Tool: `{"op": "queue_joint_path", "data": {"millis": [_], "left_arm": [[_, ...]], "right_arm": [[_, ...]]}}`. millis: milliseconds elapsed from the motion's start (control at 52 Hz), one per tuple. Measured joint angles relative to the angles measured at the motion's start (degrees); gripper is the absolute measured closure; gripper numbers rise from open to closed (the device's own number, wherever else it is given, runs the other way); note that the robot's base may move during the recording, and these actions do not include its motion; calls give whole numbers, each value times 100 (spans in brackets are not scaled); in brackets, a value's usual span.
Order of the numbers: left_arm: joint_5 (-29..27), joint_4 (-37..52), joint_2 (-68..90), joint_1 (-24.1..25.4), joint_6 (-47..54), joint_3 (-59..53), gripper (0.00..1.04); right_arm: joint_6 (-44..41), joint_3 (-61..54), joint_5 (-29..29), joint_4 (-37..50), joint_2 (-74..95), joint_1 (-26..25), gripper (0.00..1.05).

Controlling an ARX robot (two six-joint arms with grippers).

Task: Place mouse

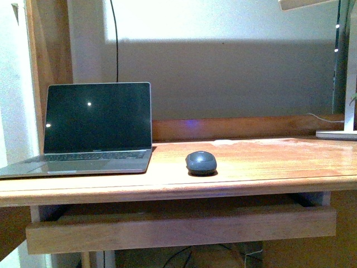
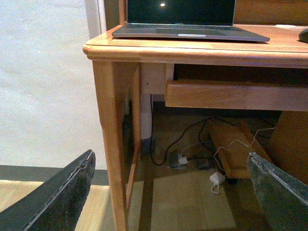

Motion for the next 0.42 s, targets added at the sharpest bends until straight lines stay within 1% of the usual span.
{"op": "queue_joint_path", "data": {"millis": [58, 135, 231, 288, 327, 423], "left_arm": [[0, 0, 0, 0, 0, 0, 8], [-2, 0, 0, 0, 0, 0, 8], [-2, 0, 0, 2, 0, 0, 8], [-2, 0, 0, 2, 0, 0, 8], [-2, 0, 0, 0, 0, 0, 8], [-2, 0, 0, 0, 0, 0, 8]], "right_arm": [[0, 0, 0, 0, 0, 0, 50], [2, 0, 0, 0, 0, 0, 31], [0, 0, 0, 0, 0, 0, 12], [2, 0, 0, 0, 0, 0, 6], [0, 0, 0, 0, 0, 0, 7], [0, 0, 0, 0, 0, 0, 7]]}}
